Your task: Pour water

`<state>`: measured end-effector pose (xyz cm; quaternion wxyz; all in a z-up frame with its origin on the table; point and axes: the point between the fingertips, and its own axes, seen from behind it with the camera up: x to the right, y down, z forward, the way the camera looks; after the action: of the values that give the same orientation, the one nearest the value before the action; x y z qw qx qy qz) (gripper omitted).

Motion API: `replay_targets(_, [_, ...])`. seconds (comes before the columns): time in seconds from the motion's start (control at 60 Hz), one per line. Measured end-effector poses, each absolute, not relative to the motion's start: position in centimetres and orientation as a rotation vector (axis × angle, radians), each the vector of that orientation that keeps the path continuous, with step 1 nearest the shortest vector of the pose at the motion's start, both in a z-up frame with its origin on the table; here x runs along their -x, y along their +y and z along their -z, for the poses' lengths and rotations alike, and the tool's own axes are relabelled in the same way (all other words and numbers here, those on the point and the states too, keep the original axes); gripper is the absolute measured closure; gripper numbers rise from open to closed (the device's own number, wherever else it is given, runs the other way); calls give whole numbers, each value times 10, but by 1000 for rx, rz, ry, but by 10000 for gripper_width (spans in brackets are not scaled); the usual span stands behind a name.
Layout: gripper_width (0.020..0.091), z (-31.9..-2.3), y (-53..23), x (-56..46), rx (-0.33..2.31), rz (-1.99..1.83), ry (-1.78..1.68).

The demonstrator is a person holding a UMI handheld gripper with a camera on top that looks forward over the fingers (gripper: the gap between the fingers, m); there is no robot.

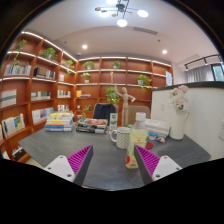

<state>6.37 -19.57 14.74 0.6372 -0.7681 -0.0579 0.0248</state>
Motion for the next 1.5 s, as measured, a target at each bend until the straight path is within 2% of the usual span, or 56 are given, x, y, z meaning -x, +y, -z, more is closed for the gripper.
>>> replay_targets(0.1, [268, -126, -186, -108, 1752, 45, -83])
replay_targets(0.117, [267, -147, -183, -104, 1756, 66, -78])
replay_targets(0.133, [265, -126, -182, -118, 1750, 78, -72])
replay_targets(0.15, [266, -120, -178, -125, 1746, 90, -68])
replay_targets(0.317, [275, -98, -126, -150, 1741, 82, -52])
replay_targets(0.583, [271, -93, -69, -145, 1745, 43, -56])
replay_targets(0.633, [304, -94, -63, -142, 1737, 27, -45])
replay_targets(0.667, [351, -94, -61, -141, 1731, 22, -38])
replay_targets(0.7, [415, -95, -59, -141, 1725, 23, -29])
replay_targets(0.733, [552, -96, -57, -142, 1718, 33, -24])
replay_targets(0.75, [590, -96, -57, -142, 1714, 38, -25])
replay_targets(0.783, [590, -97, -56, -140, 1706, 40, -26])
replay_targets(0.867, [650, -99, -56, -137, 1684, 47, -45])
replay_targets(0.883, [686, -100, -56, -136, 1678, 49, -53])
replay_targets(0.967, [737, -101, -58, -133, 1662, 59, -85])
replay_targets(1.317, [737, -103, -56, -135, 1677, 79, -128])
replay_targets(1.5, [736, -116, -38, -188, 1692, 371, -344])
